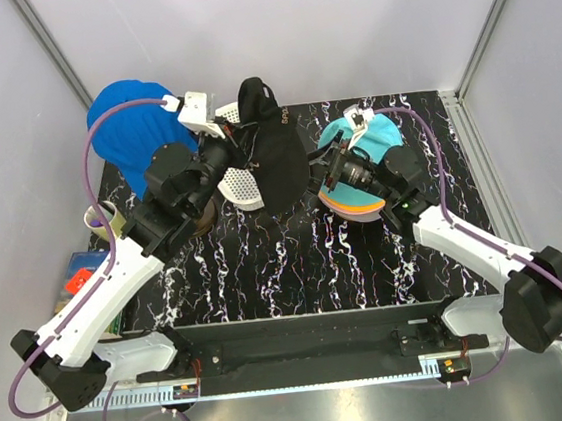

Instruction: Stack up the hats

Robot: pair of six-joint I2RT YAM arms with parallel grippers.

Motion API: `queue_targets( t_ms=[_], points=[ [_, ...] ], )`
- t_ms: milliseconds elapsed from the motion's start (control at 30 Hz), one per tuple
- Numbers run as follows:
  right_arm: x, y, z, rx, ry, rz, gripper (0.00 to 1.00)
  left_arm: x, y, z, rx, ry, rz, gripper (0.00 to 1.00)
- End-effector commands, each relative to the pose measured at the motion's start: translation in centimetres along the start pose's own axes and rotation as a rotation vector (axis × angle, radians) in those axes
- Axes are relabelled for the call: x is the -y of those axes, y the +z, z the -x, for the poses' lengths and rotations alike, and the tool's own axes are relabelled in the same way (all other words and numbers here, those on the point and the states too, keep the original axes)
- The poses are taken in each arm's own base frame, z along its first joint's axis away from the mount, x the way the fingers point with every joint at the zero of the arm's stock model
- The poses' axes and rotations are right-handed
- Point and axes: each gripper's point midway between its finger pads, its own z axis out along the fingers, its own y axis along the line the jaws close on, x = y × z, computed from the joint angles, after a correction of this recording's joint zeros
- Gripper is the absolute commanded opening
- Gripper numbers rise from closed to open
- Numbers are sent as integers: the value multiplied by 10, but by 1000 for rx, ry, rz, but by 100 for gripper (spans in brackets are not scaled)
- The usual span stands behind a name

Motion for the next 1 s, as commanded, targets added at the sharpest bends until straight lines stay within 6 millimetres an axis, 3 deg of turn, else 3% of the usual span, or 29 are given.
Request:
queue_targets(
  t_ms=[0,67,167,333,467,667,733,833,967],
  points=[
    [-33,-2,32,99,-62,48,84,-2,-10,27,95,-9,26,0],
    [-2,-11,25,114,-69,-109,85,-4,-19,34,118,-12,33,0],
    [11,-31,26,133,-119,-226,87,-14,-27,43,147,17,79,0],
    [-10,-49,45,179,-177,-234,89,-20,-25,35,94,65,114,0],
    [-35,-38,39,136,-127,-86,88,-6,-17,29,68,62,49,0],
    [-26,-13,20,59,-49,-12,86,6,-13,22,45,54,-12,0],
    [-35,-9,22,61,-36,46,85,8,-12,19,36,76,-17,0],
    [-39,-3,19,41,-20,92,80,9,-9,11,22,90,-28,0],
    [-43,1,16,22,13,134,64,17,-6,6,6,107,-69,0]
  ],
)
